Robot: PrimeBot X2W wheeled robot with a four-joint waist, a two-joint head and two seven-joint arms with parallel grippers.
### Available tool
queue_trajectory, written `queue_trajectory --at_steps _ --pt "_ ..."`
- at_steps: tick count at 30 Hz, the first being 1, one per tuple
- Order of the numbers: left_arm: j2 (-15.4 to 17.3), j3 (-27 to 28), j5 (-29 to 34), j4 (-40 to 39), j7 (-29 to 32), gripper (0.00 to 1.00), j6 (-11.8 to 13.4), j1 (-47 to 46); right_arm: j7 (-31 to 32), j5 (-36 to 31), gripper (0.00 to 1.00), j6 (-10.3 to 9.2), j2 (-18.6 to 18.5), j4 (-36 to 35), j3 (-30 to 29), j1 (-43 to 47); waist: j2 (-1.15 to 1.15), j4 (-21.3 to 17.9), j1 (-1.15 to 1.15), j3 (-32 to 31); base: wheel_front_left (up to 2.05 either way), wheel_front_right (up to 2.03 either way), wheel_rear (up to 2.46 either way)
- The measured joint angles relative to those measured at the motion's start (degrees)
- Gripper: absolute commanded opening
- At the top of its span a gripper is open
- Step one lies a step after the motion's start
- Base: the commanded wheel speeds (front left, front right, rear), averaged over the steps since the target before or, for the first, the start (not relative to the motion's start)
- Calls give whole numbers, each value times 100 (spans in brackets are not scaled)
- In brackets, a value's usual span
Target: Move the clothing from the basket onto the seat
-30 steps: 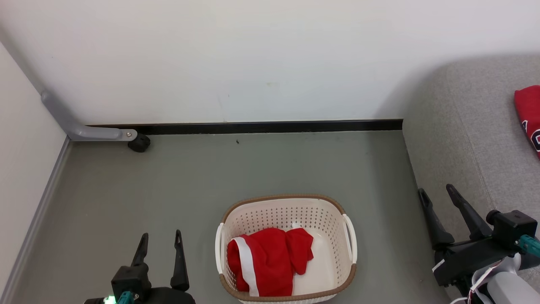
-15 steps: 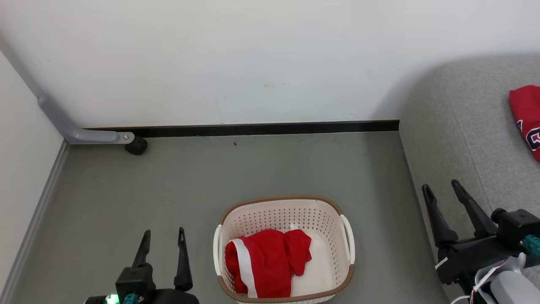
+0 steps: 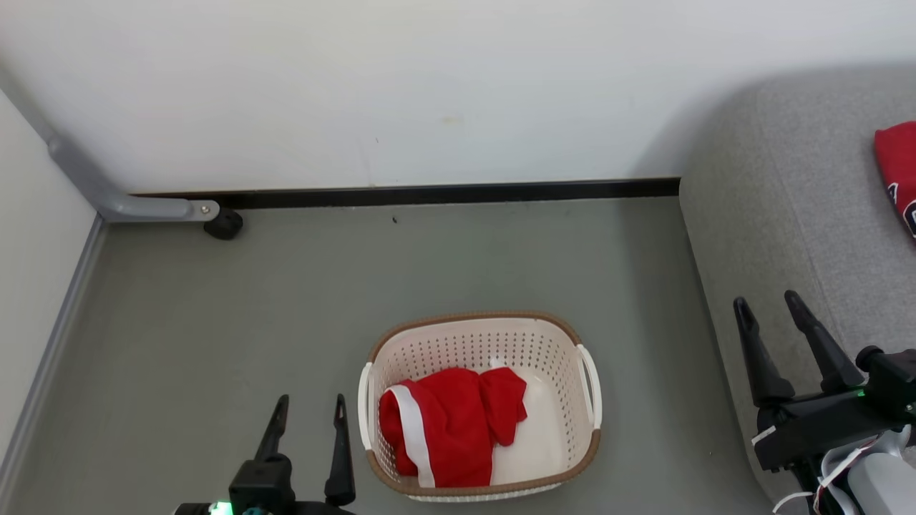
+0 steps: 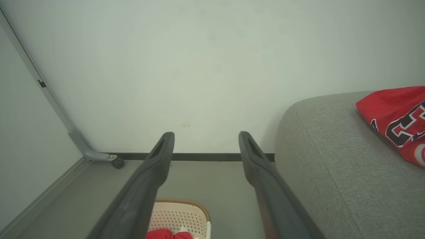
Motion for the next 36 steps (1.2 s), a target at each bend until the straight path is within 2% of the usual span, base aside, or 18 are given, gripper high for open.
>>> queue_trajectory --at_steps 13,24,36 --pt "-10 -1015 -723 -35 0 100 0 -428 0 -47 100 186 -265 -399 -378 -253 1 -43 1 804 0 0 0" --pt "-13 -1472 -1314 137 0 100 0 -1175 0 -96 100 356 -434 -765 -505 -734 1 -113 1 1593 0 0 0" --pt "-30 -2014 -1617 849 0 100 0 -2602 -1 -107 100 464 -564 -1249 -539 -1268 1 -216 2 2583 0 0 0"
